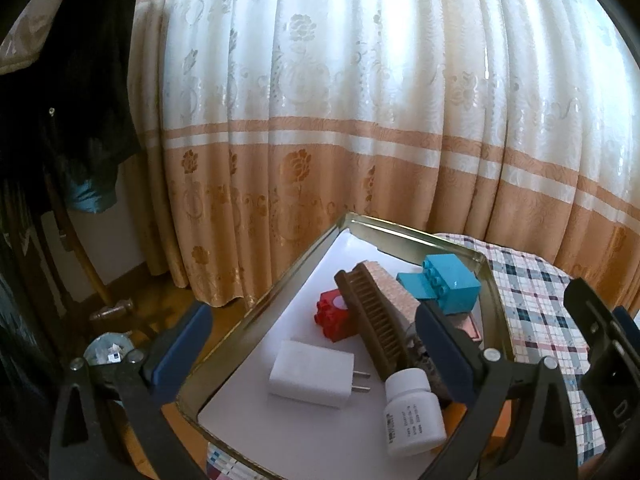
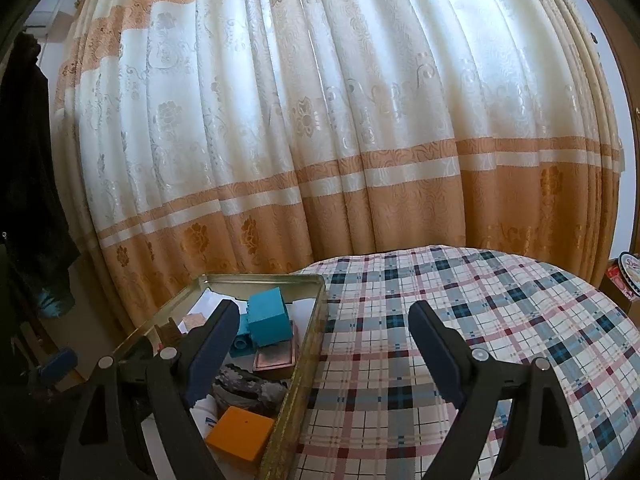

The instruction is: Organize rigid objects

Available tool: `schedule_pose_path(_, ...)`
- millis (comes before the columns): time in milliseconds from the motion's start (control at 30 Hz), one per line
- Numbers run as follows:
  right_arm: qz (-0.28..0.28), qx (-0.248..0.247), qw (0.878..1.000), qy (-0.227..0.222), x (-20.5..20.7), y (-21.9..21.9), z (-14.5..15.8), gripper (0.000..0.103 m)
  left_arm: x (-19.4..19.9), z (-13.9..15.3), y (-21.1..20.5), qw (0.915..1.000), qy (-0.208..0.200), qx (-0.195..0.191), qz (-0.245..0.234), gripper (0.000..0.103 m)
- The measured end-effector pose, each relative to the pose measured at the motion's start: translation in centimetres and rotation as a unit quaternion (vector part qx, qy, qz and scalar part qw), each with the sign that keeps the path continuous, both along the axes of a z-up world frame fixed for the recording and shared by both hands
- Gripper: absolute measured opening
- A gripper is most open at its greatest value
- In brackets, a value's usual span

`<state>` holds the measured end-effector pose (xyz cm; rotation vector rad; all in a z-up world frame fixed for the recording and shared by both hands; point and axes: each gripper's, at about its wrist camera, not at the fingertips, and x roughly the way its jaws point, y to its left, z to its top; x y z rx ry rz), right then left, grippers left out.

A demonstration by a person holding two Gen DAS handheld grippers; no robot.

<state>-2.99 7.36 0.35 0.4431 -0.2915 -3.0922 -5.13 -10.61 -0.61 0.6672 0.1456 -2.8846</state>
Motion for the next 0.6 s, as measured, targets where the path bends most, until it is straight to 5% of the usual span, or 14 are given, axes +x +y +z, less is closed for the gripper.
schedule_pose_path(600, -0.001, 0.011, 1.000, -0.001, 0.04, -0.27, -0.01, 0.088, 0.05, -0.32, 0.68, 0.9999, -0.011, 0.000, -0.009, 0.103)
